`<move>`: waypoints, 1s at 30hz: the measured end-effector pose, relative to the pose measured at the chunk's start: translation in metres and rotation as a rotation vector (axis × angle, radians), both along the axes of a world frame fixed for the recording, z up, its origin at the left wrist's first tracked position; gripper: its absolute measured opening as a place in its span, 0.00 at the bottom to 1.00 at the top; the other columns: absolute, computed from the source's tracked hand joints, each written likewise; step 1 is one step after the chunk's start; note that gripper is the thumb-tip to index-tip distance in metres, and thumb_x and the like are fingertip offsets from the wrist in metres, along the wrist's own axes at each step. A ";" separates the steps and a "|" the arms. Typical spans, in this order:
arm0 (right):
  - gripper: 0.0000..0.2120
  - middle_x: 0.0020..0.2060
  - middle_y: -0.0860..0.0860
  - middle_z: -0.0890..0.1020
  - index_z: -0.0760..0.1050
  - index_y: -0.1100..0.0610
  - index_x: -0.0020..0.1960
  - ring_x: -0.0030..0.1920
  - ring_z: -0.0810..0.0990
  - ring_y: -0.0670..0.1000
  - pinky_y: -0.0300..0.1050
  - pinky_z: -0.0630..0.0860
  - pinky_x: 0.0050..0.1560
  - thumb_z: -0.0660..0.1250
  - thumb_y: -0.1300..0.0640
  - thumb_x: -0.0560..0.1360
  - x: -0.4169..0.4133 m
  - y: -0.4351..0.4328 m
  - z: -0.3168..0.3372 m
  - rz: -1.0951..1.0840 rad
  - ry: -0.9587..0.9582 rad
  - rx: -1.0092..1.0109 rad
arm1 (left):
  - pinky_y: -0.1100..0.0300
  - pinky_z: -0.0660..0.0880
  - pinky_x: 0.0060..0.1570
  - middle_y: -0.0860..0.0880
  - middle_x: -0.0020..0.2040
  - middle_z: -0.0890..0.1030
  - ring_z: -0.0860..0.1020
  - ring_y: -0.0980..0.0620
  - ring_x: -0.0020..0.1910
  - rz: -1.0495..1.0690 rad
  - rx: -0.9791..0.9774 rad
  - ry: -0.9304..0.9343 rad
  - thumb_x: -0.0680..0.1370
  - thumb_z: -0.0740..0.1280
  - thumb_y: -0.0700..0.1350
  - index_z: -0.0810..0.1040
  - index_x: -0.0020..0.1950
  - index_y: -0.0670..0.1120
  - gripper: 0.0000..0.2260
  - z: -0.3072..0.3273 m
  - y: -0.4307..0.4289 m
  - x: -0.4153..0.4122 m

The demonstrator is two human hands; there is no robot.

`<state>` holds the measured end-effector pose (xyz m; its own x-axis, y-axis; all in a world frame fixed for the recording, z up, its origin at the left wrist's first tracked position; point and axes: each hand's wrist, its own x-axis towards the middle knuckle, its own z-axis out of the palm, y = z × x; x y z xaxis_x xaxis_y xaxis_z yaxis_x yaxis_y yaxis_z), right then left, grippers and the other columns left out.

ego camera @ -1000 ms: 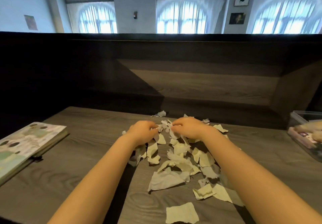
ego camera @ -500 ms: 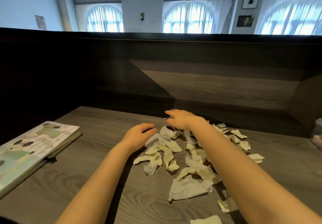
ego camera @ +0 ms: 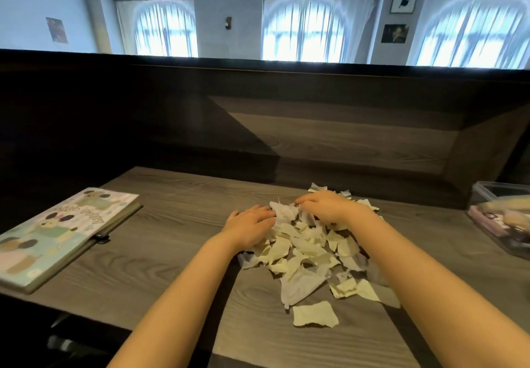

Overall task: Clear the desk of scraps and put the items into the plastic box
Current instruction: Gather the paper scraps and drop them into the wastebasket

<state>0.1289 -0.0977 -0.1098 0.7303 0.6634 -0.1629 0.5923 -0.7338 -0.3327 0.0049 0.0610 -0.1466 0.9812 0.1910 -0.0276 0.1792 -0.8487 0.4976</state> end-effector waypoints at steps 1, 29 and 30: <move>0.20 0.73 0.48 0.66 0.65 0.46 0.72 0.72 0.63 0.52 0.50 0.61 0.70 0.50 0.49 0.82 -0.005 -0.007 0.002 0.000 -0.015 0.010 | 0.48 0.54 0.73 0.51 0.75 0.64 0.60 0.51 0.74 0.028 -0.092 -0.034 0.82 0.52 0.52 0.65 0.73 0.52 0.19 0.001 -0.004 -0.003; 0.27 0.63 0.50 0.71 0.69 0.50 0.66 0.65 0.68 0.53 0.51 0.66 0.61 0.61 0.35 0.73 -0.140 -0.160 -0.039 -0.356 -0.364 0.246 | 0.57 0.67 0.60 0.50 0.57 0.70 0.67 0.51 0.58 0.035 0.163 -0.485 0.76 0.65 0.53 0.74 0.61 0.46 0.17 -0.009 -0.110 -0.109; 0.29 0.64 0.49 0.70 0.68 0.48 0.66 0.65 0.67 0.53 0.51 0.66 0.61 0.60 0.33 0.72 -0.141 -0.159 -0.040 -0.316 -0.389 0.177 | 0.57 0.66 0.60 0.50 0.59 0.69 0.66 0.51 0.60 0.018 0.183 -0.430 0.74 0.65 0.58 0.72 0.63 0.47 0.21 -0.010 -0.110 -0.108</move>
